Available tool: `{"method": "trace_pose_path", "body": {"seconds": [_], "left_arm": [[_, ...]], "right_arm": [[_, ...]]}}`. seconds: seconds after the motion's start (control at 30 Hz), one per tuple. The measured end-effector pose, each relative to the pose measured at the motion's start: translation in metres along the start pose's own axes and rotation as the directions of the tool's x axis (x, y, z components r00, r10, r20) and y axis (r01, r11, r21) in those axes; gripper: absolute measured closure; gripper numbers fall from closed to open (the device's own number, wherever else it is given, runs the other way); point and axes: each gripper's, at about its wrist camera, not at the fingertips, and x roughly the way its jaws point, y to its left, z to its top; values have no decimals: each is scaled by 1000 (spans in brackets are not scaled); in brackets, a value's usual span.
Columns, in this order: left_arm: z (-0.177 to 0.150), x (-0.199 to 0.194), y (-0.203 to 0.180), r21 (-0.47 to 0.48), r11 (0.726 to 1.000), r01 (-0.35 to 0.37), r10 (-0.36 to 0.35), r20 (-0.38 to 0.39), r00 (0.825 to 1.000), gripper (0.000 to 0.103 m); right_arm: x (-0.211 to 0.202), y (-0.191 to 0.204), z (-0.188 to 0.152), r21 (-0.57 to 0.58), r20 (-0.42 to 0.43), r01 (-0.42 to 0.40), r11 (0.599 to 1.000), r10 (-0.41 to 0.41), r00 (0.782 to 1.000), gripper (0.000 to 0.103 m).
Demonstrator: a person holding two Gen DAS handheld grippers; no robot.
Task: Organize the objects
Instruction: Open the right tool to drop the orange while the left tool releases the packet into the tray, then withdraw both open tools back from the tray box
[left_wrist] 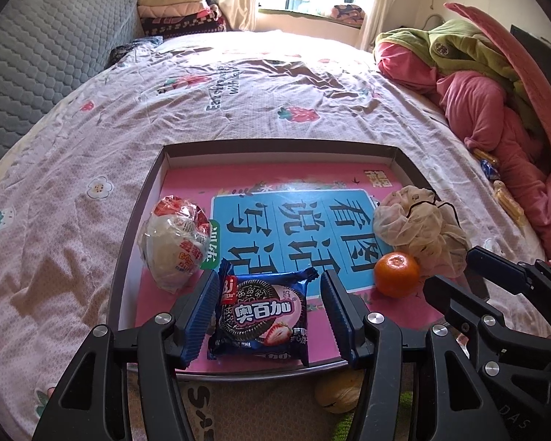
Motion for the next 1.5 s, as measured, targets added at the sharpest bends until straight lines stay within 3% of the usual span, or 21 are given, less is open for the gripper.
{"method": "trace_pose_path", "body": {"seconds": [0.3, 0.73, 1.03, 1.13, 1.33, 1.5], "left_arm": [[4, -18, 1, 1, 1000, 3, -3, 29, 1000, 44], [-2, -53, 0, 6, 1000, -4, 4, 63, 998, 41], [-12, -77, -7, 3, 1000, -15, 15, 86, 996, 40], [-18, -82, -9, 4, 1000, -19, 18, 88, 996, 40], [-25, -96, -14, 15, 999, -28, 26, 99, 995, 40], [-29, -110, -17, 23, 999, -34, 31, 117, 993, 40]], "right_arm": [[-16, -3, 5, 0, 27, 22, 1000, -22, 999, 50], [-38, 1, 8, 9, 95, -34, 999, 33, 995, 45], [-59, -4, 4, 11, 132, -19, 1000, 17, 991, 44], [-66, -10, 3, 44, 139, -58, 997, 52, 989, 44], [-85, -8, 0, 25, 189, -25, 999, 20, 982, 43], [-96, -9, -1, 33, 195, -66, 997, 59, 979, 41]]}}
